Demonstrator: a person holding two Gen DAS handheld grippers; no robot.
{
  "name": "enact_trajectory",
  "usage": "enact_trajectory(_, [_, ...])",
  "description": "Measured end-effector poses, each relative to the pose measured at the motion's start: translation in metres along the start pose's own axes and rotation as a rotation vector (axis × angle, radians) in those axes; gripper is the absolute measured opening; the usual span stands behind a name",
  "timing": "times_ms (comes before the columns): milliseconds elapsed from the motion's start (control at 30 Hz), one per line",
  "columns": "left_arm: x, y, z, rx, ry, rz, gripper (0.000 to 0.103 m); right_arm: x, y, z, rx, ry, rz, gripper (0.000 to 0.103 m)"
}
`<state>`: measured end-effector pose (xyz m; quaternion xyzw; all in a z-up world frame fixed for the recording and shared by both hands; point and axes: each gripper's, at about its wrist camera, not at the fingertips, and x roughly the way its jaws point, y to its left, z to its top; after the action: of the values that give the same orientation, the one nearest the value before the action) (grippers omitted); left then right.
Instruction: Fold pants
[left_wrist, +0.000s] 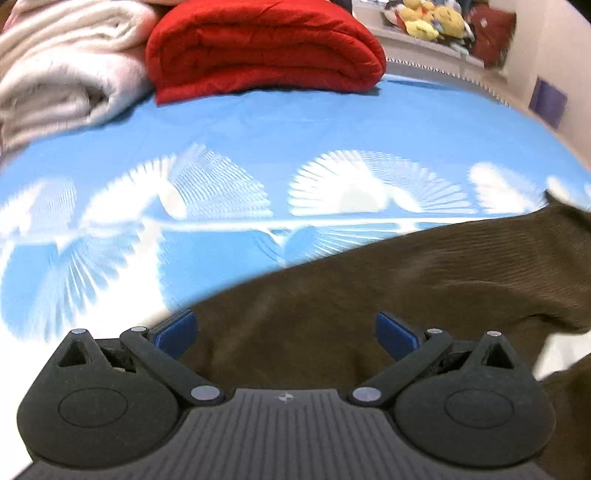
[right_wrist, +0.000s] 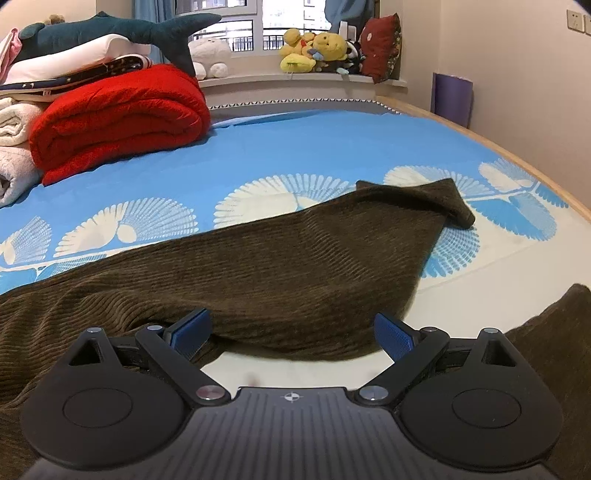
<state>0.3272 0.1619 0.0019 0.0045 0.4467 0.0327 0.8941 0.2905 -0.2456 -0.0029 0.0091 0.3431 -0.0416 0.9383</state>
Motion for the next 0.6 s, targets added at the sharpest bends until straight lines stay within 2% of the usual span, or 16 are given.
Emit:
enact_trajectory(100, [0.021, 0.014, 0.012, 0.051, 0.071, -0.031, 0.103, 0.016, -0.025, 0.016, 0.038, 0.002, -0.024, 0.095])
enact_trajectory(167, [0.030, 0.022, 0.016, 0.065, 0.103, -0.054, 0.103, 0.037, -0.044, 0.041, 0.086, 0.038, -0.054, 0.095])
enact_trajectory(233, [0.042, 0.025, 0.017, 0.086, 0.119, -0.057, 0.103, 0.067, -0.065, 0.076, 0.168, 0.071, -0.043, 0.095])
enact_trajectory(333, [0.062, 0.025, 0.017, 0.134, 0.166, -0.042, 0.103, 0.129, -0.078, 0.129, 0.230, 0.189, -0.007, 0.095])
enact_trajectory(433, [0.081, 0.019, 0.010, 0.209, 0.214, -0.012, 0.103, 0.191, -0.080, 0.160, 0.362, 0.305, 0.007, 0.095])
enact_trajectory(500, [0.084, 0.018, 0.008, 0.228, 0.194, -0.024, 0.103, 0.220, -0.074, 0.168, 0.418, 0.319, -0.046, 0.095])
enact_trajectory(600, [0.088, 0.020, 0.009, 0.219, 0.193, -0.036, 0.102, 0.261, -0.065, 0.163, 0.377, 0.367, -0.231, 0.095])
